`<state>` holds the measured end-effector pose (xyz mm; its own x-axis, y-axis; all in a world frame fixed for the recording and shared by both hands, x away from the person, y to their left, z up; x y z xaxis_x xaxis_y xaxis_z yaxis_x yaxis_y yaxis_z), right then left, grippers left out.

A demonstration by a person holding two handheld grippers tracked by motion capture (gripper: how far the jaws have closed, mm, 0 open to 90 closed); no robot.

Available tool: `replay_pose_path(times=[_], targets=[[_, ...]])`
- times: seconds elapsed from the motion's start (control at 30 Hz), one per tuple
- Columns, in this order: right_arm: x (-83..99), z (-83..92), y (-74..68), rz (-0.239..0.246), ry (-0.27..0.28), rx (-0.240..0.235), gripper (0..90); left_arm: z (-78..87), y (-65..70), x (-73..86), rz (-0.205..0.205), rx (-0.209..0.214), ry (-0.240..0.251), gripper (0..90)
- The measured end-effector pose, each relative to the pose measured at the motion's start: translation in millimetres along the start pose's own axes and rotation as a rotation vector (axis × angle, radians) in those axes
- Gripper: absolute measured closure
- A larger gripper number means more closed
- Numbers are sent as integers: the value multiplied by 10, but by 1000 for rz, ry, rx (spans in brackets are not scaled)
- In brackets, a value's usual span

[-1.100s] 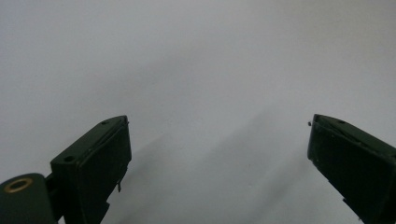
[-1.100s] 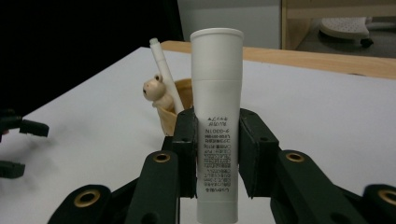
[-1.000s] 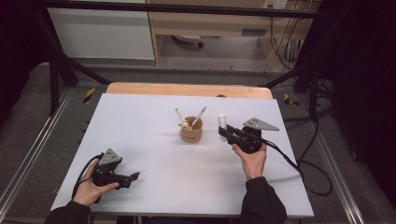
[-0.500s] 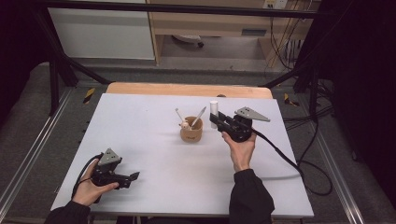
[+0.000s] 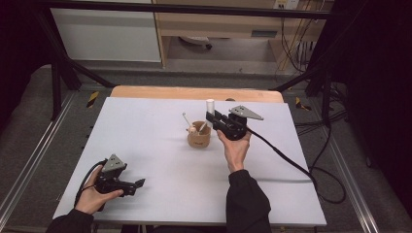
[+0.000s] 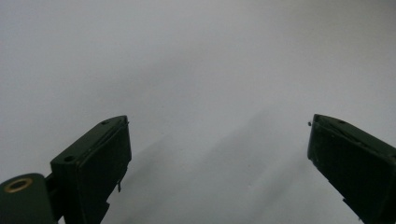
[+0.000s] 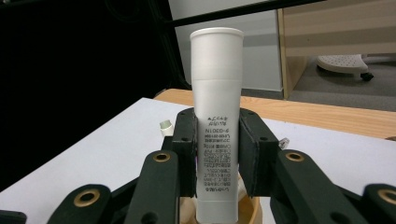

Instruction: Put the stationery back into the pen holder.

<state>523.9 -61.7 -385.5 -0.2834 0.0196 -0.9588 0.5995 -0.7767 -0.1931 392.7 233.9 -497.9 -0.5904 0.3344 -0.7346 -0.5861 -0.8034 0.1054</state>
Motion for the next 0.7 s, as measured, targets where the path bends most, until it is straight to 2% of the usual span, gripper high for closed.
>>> replay_pose_path(times=[0.43,0.7], targets=[[152,-236,52,-6,-8,9,706,-9,-7,6,1,-1,-2,61],[276,-341,52,-16,-31,3,706,-8,-8,5,2,0,-1,61]])
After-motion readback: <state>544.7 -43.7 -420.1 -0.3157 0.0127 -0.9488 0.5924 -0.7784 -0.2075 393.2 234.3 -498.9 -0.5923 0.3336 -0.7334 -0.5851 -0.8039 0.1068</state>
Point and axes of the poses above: each handheld gripper's, and its own axes: z roughly backward along the jaws, x roughly out of its underside, y roughly to its right, the point moved 8 cm from there along -z, roughly forward along the jaws, and after that the axes turned 4 degrees about z, right-handed, at the moved point
